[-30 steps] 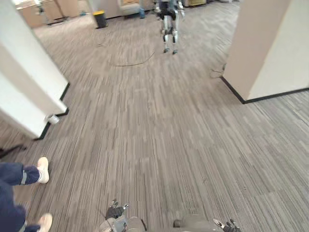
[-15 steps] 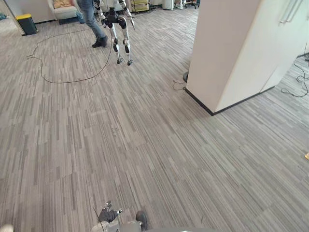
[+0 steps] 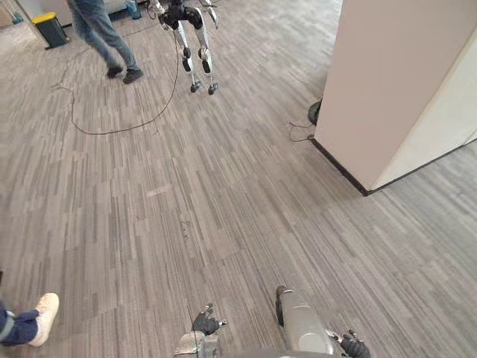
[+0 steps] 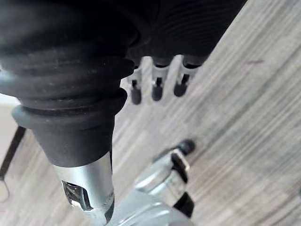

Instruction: Organize washtable

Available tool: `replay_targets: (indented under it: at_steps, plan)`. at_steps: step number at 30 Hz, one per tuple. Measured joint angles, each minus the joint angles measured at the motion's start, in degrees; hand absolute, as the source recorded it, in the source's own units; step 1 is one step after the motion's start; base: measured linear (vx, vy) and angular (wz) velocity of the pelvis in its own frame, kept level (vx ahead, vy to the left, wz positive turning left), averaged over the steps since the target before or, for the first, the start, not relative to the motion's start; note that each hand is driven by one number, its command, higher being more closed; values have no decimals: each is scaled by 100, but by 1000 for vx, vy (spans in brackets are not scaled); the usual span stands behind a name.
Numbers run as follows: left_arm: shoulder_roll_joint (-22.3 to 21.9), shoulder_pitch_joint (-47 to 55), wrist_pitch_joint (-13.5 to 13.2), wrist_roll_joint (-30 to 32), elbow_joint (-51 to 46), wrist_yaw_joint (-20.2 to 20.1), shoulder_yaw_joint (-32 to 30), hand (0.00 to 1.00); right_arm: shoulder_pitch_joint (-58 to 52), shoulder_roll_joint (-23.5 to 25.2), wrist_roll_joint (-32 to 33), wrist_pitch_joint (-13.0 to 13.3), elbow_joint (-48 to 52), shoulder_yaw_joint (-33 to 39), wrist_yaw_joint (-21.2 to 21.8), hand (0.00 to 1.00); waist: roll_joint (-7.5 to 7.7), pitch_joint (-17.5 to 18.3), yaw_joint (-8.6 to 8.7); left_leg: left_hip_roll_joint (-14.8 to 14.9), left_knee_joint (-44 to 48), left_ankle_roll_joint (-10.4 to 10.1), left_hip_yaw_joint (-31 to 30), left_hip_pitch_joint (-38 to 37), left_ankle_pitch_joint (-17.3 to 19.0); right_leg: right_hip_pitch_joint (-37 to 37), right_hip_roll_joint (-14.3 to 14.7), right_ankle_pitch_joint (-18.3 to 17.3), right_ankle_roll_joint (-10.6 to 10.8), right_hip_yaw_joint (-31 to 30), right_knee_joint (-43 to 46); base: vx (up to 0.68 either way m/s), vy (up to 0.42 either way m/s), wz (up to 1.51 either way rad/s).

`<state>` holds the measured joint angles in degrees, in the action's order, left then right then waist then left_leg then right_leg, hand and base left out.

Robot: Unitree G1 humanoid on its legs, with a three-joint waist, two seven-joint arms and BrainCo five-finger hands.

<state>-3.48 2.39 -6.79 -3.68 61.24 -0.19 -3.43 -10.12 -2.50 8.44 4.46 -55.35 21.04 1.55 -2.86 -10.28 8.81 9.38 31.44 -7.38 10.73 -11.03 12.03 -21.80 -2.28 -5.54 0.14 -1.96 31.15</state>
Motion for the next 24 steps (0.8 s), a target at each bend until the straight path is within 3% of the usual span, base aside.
replay_targets:
  at_steps: [1, 2, 5, 7, 10, 12, 13, 16, 17, 18, 19, 20, 21, 22, 24]
  plan:
    - [-5, -3, 2, 7, -16, -12, -85, 0, 1, -9, -1, -4, 15, -12, -3, 0, -7, -6, -8, 143, 604, -70, -36, 206, -366, 166, 44, -111, -61, 46, -5, 506, -245, 5]
    - [-10, 30, 0, 17, -125, -1, -202, 0, 15, -15, -3, 13, 76, -19, -7, 0, 11, -21, -35, 470, 1931, -154, 19, 645, -914, 611, 160, -351, -219, 74, -95, 457, -206, -11]
    - [-5, 69, -7, 35, -285, 27, -230, 0, 84, -23, -3, 19, 35, -22, -21, 0, 30, -35, -56, 764, 3169, 100, 549, 1187, -712, 1598, 306, -469, -390, 11, -742, 390, -133, -21]
    - [14, 52, -15, 23, -352, 25, -107, 0, 79, -34, -4, 21, 11, -30, -23, 0, 40, -29, -115, 724, 2842, 176, 1002, 1538, -653, 2021, 286, -497, -449, -46, -1098, 355, -34, -25]
    - [103, -25, -18, -6, -447, 25, 285, 0, 41, -38, -32, -20, -22, -68, -19, 0, 77, -30, -171, 299, 861, 164, 1343, 2062, -594, 2393, 128, -711, -450, -16, -1354, 323, 35, 0]
    - [122, -5, -19, -27, -461, 25, 552, 0, -18, -63, -300, -33, -126, -67, -14, 0, 71, -24, -166, -221, -1724, -122, 1477, 1912, -835, 2748, 20, -831, -266, 57, -1542, 483, 133, 18]
    - [122, -1, -21, -39, -469, 24, 648, 0, -33, -81, -452, -36, -175, -63, -14, 0, 20, -20, -171, -233, -2414, -148, 1632, 1980, -862, 2994, 39, -916, -186, 94, -1699, 496, 163, 11]
    - [141, 14, -36, -99, -508, 21, 796, 0, -75, -134, -717, -18, -181, -107, -13, 0, 25, 32, -192, -146, -2464, -113, 2010, 2084, -846, 3553, -65, -1162, 163, 32, -2016, 523, 265, -18]
    - [137, 73, -36, -99, -495, 18, 821, 0, -122, -153, -802, 23, -180, -215, -9, 0, 18, 176, -190, -166, -2338, 295, 2041, 2070, -1129, 3633, -150, -1316, 186, -124, -1815, 563, 355, -49]
    - [124, 168, -34, -90, -484, 20, 819, 0, -156, -165, -878, 32, -195, -364, 1, 0, 45, 294, -208, -278, -2251, 624, 2069, 2068, -1350, 3445, -222, -1434, 366, -269, -1260, 701, 448, -53]
    - [117, 260, -34, -85, -447, 18, 826, 0, -229, -172, -899, 48, -242, -441, 18, 0, 101, 541, -193, -496, -2256, 954, 2133, 1998, -1435, 2999, -379, -1407, 459, -476, -183, 494, 313, -29]
    - [134, 273, -27, -81, -418, 18, 836, 0, -269, -148, -900, 59, -250, -446, 8, 0, 184, 627, -183, -640, -2268, 1074, 2153, 1926, -1348, 2787, -472, -1317, 618, -575, 337, 754, 458, 3]
    - [190, 236, -6, -57, -324, 21, 854, 0, -297, -43, -899, 87, -248, -443, -9, 0, 328, 696, -160, -957, -2342, 1229, 2095, 1636, -1143, 2386, -577, -825, 1337, -918, 1404, 731, 402, 45]
    - [266, 158, 31, -13, -216, 28, 1021, 0, -319, 27, -901, 92, -232, -454, -7, 0, 424, 684, -112, -1155, -2374, 1349, 1892, 1411, -975, 2150, -476, -61, 1569, -1195, 2236, 708, 358, 60]
    - [359, 64, 65, 40, -156, 27, 1213, 0, -277, 76, -900, 109, -201, -449, -9, 0, 480, 591, -40, -1262, -2288, 1400, 1608, 1075, -674, 1676, -335, -124, 1496, -1132, 3280, 507, 175, 72]
